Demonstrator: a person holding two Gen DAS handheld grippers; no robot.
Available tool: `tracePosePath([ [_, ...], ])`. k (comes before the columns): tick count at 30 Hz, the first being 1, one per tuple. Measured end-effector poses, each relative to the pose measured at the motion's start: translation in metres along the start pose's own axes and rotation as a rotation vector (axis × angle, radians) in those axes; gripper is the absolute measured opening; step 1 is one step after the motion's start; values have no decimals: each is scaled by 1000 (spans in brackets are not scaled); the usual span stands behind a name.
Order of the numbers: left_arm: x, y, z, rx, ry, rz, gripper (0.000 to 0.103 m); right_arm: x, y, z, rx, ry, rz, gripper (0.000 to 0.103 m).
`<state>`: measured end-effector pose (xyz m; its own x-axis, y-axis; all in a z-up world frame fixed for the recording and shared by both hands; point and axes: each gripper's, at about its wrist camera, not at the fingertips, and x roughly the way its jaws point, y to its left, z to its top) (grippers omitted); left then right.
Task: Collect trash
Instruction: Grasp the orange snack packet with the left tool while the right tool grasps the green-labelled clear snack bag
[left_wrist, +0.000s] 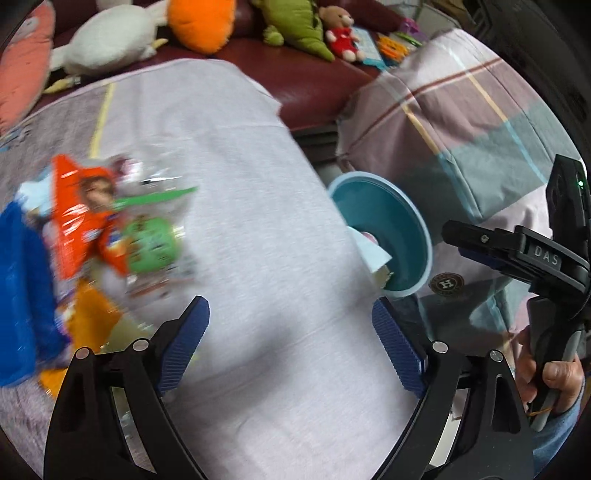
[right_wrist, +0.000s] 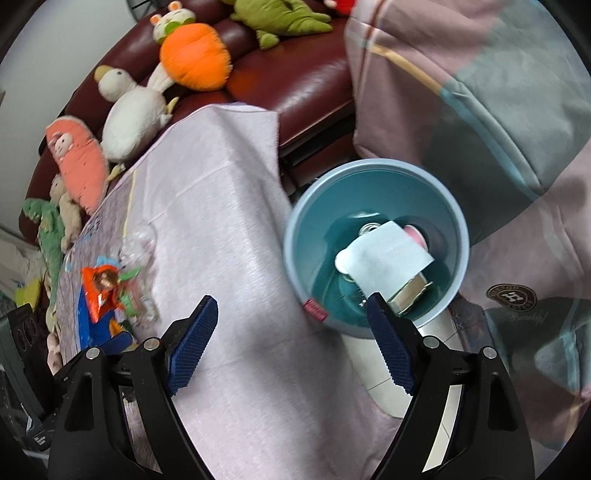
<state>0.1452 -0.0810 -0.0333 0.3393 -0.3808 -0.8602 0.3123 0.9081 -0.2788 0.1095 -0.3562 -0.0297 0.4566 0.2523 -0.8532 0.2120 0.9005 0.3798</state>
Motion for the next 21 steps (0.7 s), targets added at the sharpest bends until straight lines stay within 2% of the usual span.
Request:
tracePosePath([
  [6,-21,37,-14,-63,-31,31,91,-4,32,-14,-55,12,9,79],
  [9,-31,53,-13,-74,-63,71,91,-5,46,-19,-79,14,13,79],
  [14,-44,91,0,-138,-119,111,91,-3,62,-20,-97,19,17,79],
  [17,-47,105,12,-130,-147,150,91,2,68,-17,-104,27,16,79],
  [21,-40,116,28,-117,-128,177,80,14,75,-10,-107,42,21,79],
])
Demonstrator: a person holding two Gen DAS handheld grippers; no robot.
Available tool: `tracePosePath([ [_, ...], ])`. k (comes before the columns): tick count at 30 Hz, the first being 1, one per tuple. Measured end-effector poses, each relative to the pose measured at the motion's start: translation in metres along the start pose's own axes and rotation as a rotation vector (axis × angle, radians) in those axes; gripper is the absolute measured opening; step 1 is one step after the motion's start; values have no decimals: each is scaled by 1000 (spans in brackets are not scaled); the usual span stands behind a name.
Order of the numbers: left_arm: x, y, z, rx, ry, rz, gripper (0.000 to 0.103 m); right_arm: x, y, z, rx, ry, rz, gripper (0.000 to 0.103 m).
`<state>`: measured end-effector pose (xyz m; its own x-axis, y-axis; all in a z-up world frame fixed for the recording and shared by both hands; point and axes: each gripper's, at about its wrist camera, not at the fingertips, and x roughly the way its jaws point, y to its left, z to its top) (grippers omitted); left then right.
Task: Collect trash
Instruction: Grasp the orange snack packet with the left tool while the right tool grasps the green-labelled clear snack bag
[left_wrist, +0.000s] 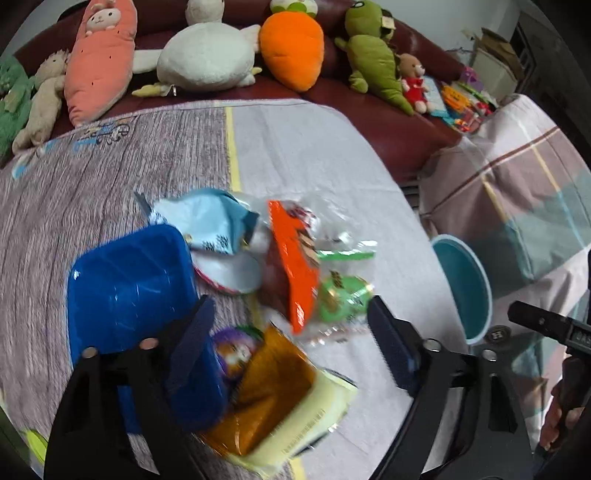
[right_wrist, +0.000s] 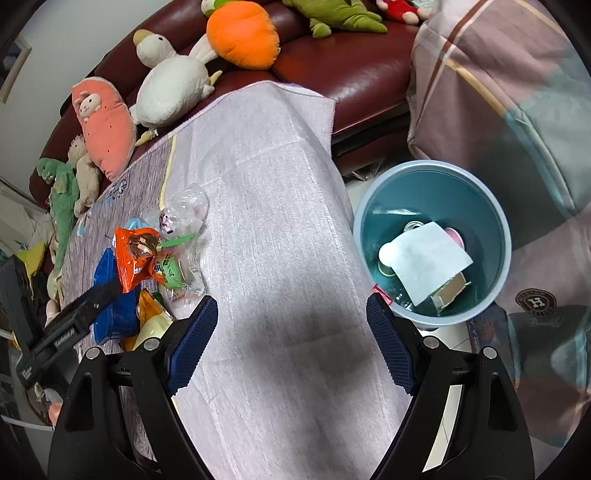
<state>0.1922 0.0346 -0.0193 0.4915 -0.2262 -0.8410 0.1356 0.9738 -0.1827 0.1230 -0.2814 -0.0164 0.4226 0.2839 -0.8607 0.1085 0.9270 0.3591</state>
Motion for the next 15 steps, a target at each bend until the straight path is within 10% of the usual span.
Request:
tracePosePath([
  [7,30,-7,19,57,43,30,74,18,10,13,-6,21,3,79],
  [8,35,-7,20,62,49,30,69,20,11,15,-5,25,3,79],
  [10,43,-7,20,65,78,31,28,26,13,17,-6,35,2,79],
  [15,40,10,11,44,82,25,22,41,29,19,-33,64,15,79],
])
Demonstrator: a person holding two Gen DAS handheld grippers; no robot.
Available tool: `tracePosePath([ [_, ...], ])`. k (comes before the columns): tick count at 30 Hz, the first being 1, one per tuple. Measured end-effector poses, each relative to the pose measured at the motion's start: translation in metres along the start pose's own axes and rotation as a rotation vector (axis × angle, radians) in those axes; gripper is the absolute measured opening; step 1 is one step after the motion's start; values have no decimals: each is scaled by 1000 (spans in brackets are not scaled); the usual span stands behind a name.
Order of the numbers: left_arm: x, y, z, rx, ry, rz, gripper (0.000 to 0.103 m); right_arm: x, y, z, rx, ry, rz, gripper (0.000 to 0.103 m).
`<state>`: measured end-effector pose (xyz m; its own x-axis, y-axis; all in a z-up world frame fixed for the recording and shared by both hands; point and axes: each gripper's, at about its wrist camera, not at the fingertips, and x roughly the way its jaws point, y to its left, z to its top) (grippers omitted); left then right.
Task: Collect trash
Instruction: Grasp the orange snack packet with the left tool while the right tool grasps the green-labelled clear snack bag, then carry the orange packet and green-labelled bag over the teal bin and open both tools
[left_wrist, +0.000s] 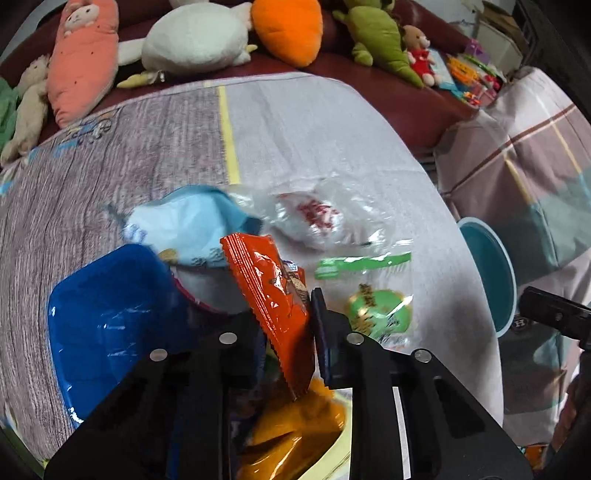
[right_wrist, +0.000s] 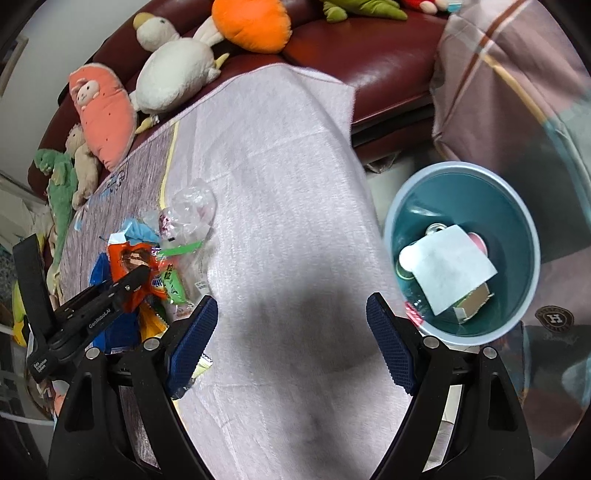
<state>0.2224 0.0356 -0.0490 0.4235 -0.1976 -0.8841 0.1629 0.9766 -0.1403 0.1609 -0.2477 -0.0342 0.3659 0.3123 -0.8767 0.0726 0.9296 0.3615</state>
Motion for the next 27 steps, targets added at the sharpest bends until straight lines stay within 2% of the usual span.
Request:
tracePosePath([
  [12,-29,37,-25,-23,-10,-39,22,54,77,3,-139,57,66,79],
  [19,-32,42,-28,-33,-15,-73,22,84,103,3,-203,61,73,79],
  [21,-29,43,-28,-40,-9,-79,22,90,106,3,-217,58,68,64],
  [22,-28,43,-28,-42,-5,-81,22,94,104,3,-213,75,75,42],
  [23,-28,41,-29,-43,-3,-81,22,96,105,4,-207,79,80,39],
  [27,-32,33,-29,-31,-11,-86,22,81,94,0,-190,48,97,37],
])
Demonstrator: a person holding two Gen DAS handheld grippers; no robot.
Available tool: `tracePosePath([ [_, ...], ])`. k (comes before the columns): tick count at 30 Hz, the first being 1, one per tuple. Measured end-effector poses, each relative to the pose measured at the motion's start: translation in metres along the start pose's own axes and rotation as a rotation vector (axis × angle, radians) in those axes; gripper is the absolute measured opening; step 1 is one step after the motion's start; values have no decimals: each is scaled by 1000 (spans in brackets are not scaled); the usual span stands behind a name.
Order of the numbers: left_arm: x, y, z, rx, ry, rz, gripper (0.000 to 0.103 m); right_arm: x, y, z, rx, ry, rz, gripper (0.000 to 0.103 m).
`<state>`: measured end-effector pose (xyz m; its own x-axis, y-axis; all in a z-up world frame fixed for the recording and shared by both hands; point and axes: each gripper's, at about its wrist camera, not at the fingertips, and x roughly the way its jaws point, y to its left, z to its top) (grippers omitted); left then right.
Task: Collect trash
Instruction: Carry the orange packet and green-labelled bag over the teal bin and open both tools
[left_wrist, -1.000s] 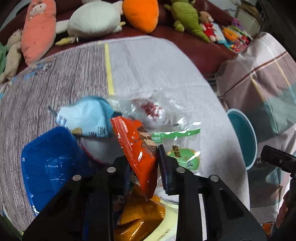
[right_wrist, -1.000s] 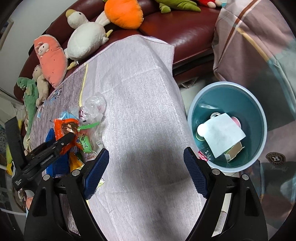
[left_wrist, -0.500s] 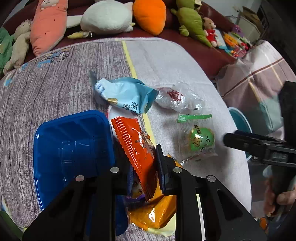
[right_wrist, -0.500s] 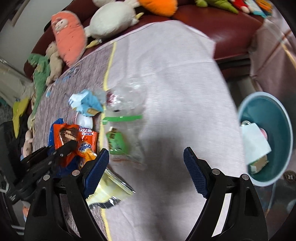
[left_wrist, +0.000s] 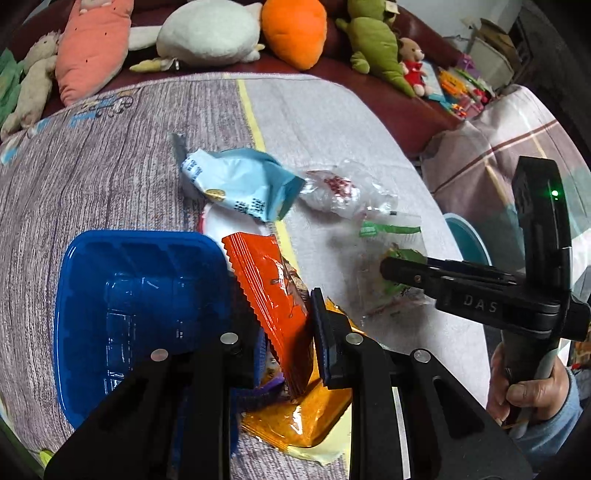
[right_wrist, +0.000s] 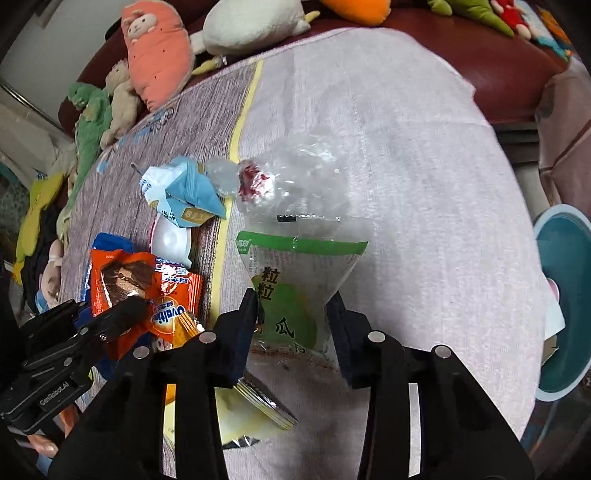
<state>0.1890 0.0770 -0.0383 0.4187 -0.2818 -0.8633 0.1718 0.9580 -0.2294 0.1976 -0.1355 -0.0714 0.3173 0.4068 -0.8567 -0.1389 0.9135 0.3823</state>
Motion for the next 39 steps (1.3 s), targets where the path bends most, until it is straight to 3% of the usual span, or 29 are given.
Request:
tracePosePath([
  [8,-14,-36,0,42,-33,-20,22,-49,-25,-11,26,-75,-2,37],
  [19,-32,-92,14,94,-78,-60,22,-111,-88,-25,140,-199,-6,37],
  [28,1,-178,18,219,-7,-123,22,-171,-165,-49,273,-319,-42,37],
  [39,51,-265,20,328,79,-170,22,-197,-240,-71,396,-355,-91,37],
])
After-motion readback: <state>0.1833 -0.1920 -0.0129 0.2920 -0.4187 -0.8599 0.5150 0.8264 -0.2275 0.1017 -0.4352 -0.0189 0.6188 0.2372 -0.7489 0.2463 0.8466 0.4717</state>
